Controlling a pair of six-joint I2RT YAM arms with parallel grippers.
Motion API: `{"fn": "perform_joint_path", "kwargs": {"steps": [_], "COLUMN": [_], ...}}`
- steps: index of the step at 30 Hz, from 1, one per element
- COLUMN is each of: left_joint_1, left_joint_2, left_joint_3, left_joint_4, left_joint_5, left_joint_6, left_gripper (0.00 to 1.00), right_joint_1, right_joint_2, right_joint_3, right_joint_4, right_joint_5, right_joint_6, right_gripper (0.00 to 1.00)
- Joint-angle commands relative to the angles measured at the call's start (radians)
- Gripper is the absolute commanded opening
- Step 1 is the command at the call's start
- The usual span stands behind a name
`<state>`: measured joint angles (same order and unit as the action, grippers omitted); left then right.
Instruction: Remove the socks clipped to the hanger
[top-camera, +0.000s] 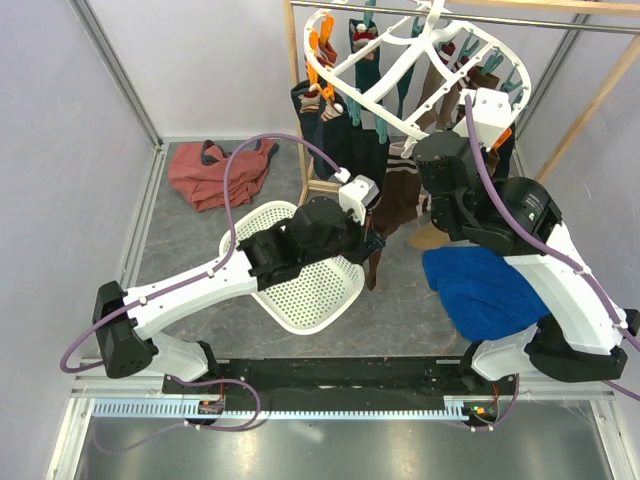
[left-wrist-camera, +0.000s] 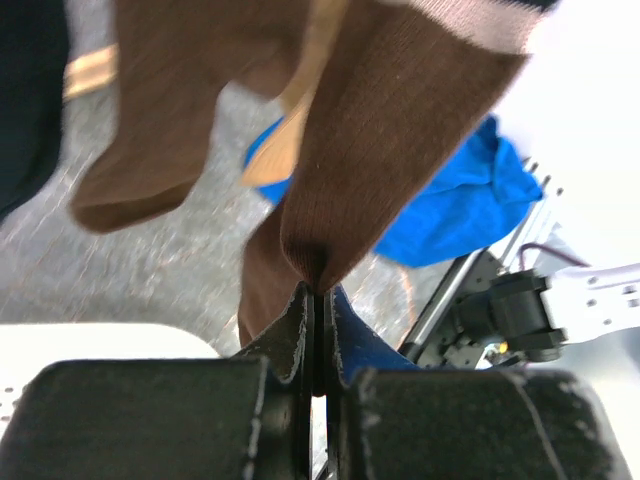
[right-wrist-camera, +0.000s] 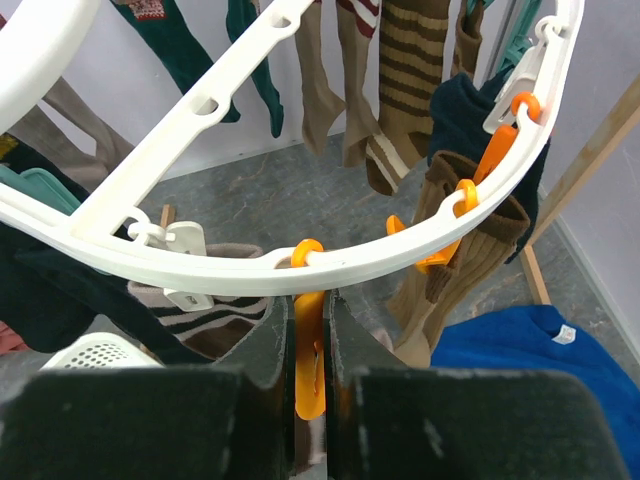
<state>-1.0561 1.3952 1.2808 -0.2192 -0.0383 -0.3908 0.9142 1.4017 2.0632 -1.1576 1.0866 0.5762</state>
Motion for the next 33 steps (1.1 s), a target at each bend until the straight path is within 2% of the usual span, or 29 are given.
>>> {"fn": "perform_joint_path", "kwargs": {"steps": [1,6,9,10,13,19,22,23,26,29,33], "left_joint_1": [-0.002,0.045,0.158,0.229,0.339,0.392,0.392,0.393,0.390,0.392,0.387], "left_joint_2": [-0.062,-0.087,-0.104,-0.113,-0.177,-0.199,-0.188,-0.191,-0.203,-0.234,-0.262], "left_joint_3": [-0.052,-0.072,-0.077,-0.092,-0.142,-0.242,-0.282,-0.284,-0.262,-0.244,-0.256], "left_joint_4": [-0.045,-0.163,-0.287,-0.334,-0.376,-0.443,-0.462,-0.470,-0.467,-0.358,-0.092], "left_joint_5": [-0.070,-0.167,-0.181,-0.173,-0.167,-0.169,-0.149,-0.149,-0.141,-0.040,0.205], "left_joint_6": [-0.036,-0.104,-0.183,-0.201,-0.238,-0.273,-0.315,-0.327,-0.312,-0.237,-0.165], "left_gripper": [0.02,0.02,0.02,0.02,0.02,0.02,0.21,0.39,0.59,0.64,0.66], "right_joint_1": [0.000,0.000,0.000,0.000,0.000,0.000,0.000,0.000,0.002,0.000,0.000], "right_joint_2": [-0.047,-0.078,-0.095,-0.099,-0.113,-0.153,-0.165,-0.173,-0.181,-0.187,-0.190], "right_joint_3": [-0.037,-0.080,-0.092,-0.094,-0.113,-0.158,-0.173,-0.178,-0.187,-0.193,-0.198], "right_joint_4": [0.045,0.064,0.073,0.075,0.075,0.076,0.079,0.081,0.090,0.096,0.102], "right_joint_5": [-0.017,-0.045,-0.063,-0.065,-0.070,-0.068,-0.073,-0.076,-0.086,-0.096,-0.109], "right_joint_6": [0.027,0.039,0.050,0.048,0.059,0.079,0.082,0.082,0.079,0.074,0.076], "right_gripper": [0.02,0.03,0.04,0.05,0.05,0.06,0.08,0.08,0.09,0.11,0.13]}}
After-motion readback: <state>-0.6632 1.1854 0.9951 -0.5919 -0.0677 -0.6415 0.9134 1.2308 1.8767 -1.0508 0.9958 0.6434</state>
